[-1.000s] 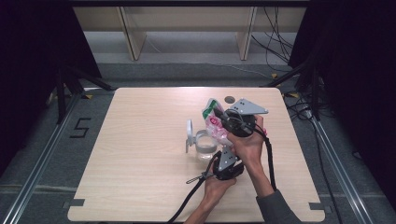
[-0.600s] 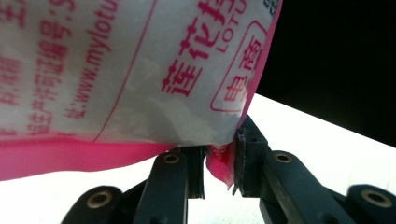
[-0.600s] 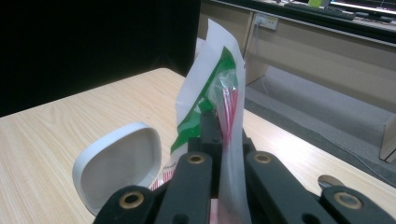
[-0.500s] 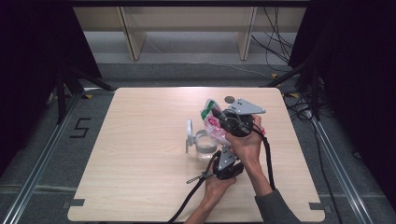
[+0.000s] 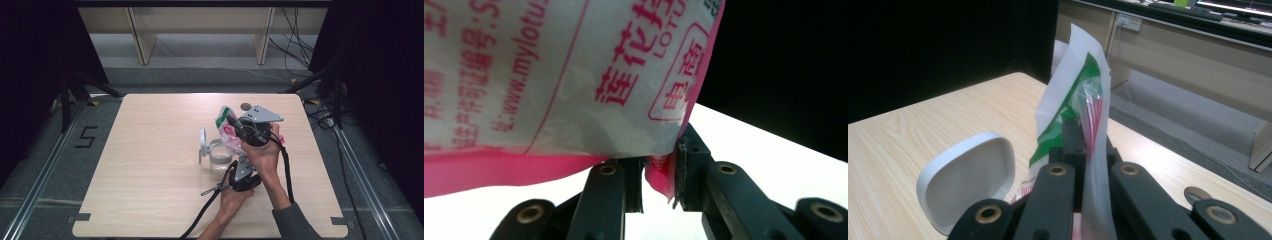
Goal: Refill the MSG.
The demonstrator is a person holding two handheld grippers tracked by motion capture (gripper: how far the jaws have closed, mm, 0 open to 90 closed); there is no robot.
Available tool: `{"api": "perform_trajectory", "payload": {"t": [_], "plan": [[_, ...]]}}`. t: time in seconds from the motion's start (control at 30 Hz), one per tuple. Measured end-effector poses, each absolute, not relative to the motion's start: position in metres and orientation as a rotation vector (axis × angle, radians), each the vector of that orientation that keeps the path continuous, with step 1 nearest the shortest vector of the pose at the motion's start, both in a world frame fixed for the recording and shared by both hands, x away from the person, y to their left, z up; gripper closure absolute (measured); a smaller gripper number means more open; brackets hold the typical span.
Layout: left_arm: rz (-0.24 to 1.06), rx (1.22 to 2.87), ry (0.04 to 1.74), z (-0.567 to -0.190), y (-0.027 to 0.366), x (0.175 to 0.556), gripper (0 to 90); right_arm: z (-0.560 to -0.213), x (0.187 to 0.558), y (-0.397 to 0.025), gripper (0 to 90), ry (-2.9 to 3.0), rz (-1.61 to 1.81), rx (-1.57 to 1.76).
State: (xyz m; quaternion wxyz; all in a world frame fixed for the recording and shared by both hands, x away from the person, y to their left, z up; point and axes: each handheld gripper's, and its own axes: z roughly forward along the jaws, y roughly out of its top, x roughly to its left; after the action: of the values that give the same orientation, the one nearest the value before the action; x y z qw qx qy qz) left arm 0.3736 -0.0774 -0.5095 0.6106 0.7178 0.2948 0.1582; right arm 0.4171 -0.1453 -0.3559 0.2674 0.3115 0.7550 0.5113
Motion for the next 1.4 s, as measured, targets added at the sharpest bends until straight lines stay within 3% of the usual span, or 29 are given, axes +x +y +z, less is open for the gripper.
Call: {"api": "perform_trajectory", "payload": {"t": [0.13, 0.17, 1.4], "plan": [[0.369, 1.657, 0.684, -0.5100, -0.0786, 0.3732, 76.1, -0.3563, 0.4169, -0.1445, 90.0, 2.045, 1.356, 0.841], [0.388, 1.720, 0.653, -0.5099, -0.0750, 0.3752, 76.1, -0.3576, 0.4163, -0.1433, 90.0, 2.041, 1.348, 0.848], [0.365, 1.701, 0.657, -0.5096, -0.0753, 0.3742, 76.1, -0.3600, 0.4154, -0.1385, 89.9, 2.045, 1.364, 0.833]]}}
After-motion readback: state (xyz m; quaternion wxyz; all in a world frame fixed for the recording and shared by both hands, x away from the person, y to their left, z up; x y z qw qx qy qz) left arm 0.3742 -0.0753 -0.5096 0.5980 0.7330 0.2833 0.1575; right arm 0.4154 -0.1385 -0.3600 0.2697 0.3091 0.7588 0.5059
